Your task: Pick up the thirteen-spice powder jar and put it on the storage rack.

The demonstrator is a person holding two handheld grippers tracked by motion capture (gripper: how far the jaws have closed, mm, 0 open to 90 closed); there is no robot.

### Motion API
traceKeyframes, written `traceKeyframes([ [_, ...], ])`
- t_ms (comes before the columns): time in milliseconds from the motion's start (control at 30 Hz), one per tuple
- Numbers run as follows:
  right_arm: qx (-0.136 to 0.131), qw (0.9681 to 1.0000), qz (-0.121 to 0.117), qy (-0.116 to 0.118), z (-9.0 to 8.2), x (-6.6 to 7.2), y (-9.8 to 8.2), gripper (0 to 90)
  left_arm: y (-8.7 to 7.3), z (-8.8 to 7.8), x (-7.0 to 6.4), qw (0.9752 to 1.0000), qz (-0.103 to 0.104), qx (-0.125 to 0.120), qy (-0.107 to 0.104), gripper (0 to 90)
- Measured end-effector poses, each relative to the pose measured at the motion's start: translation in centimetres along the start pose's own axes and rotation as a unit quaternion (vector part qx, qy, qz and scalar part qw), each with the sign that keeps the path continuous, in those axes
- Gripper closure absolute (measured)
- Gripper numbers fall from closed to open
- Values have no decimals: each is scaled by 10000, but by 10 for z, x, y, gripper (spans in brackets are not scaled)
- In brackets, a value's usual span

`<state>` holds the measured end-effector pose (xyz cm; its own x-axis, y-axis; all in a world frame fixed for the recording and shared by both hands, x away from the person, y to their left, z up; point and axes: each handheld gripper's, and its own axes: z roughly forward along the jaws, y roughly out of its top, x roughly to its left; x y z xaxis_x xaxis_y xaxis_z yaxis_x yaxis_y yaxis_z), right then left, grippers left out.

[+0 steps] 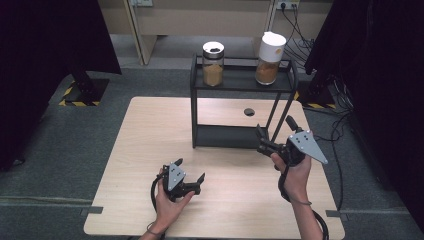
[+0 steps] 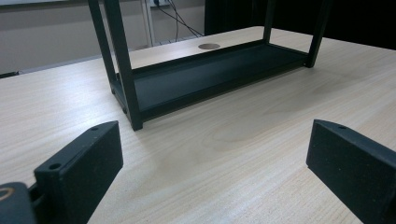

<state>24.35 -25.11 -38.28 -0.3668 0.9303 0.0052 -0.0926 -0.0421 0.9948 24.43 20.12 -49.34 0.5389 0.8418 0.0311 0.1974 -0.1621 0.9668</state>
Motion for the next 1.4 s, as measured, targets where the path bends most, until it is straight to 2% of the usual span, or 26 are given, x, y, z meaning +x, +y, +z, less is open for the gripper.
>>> traceKeyframes([
  [267, 31, 10000, -23, 27, -10, 1, -9, 13, 0, 0, 0, 10000, 9, 6, 2, 30],
  [533, 209, 9998, -20, 41, -18, 1, -22, 15, 0, 0, 0, 10000, 15, 0, 5, 30],
  [733, 478, 9988, 23, 39, -25, 0, -38, 15, 0, 0, -1, 10000, 18, -3, 9, 30],
  [967, 850, 9964, 44, -8, -32, -1, -62, 16, 0, 0, -1, 10000, 19, -3, 13, 30],
  [1200, 893, 9958, 185, -118, -41, -2, -74, 17, 0, 0, -1, 10000, 29, -8, 14, 30],
  [1400, 910, 9954, 278, -121, -47, -5, -82, 18, 0, 0, -2, 10000, 44, -2, 20, 30],
])
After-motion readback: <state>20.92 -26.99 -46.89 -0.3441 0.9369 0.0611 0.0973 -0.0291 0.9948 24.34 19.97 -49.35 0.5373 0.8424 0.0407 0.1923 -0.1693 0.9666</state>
